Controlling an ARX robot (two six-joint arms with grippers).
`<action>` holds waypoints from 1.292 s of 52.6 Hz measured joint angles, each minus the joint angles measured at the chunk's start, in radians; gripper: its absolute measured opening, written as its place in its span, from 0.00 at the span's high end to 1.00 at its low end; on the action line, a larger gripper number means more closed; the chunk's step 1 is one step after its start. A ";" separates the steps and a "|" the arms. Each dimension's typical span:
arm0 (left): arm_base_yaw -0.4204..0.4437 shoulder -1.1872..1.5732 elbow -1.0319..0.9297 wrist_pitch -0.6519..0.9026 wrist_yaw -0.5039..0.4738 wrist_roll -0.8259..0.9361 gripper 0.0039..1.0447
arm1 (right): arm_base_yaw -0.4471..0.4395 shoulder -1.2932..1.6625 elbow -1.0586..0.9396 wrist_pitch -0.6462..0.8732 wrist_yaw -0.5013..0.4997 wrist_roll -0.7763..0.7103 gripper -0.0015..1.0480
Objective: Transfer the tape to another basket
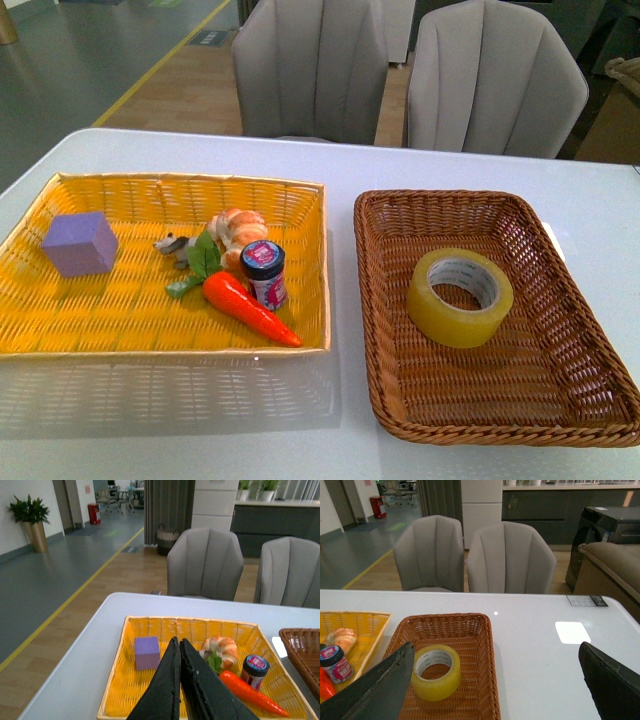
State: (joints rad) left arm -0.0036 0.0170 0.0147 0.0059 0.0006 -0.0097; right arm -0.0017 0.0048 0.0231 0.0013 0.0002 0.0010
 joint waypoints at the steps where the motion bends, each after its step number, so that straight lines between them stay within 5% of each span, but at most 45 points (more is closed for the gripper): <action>1: 0.000 0.000 0.000 0.000 -0.001 0.000 0.99 | 0.000 0.000 0.000 0.000 0.000 0.000 0.09; 9: 0.000 -0.002 0.000 -0.006 0.000 0.000 0.99 | 0.000 0.000 0.000 0.000 0.000 0.000 0.09; 19: 0.000 -0.002 0.000 -0.006 -0.001 0.000 0.57 | 0.000 0.000 0.000 0.000 0.000 0.000 0.09; 35: 0.000 -0.002 0.000 -0.006 -0.001 0.000 0.07 | 0.000 0.000 0.000 0.000 0.000 0.000 0.09; 68: 0.000 -0.002 0.000 -0.006 0.000 0.002 0.08 | 0.000 0.000 0.000 0.000 0.000 0.000 0.09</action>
State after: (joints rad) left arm -0.0032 0.0147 0.0147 -0.0002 0.0002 -0.0074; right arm -0.0017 0.0048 0.0231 0.0013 0.0002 0.0010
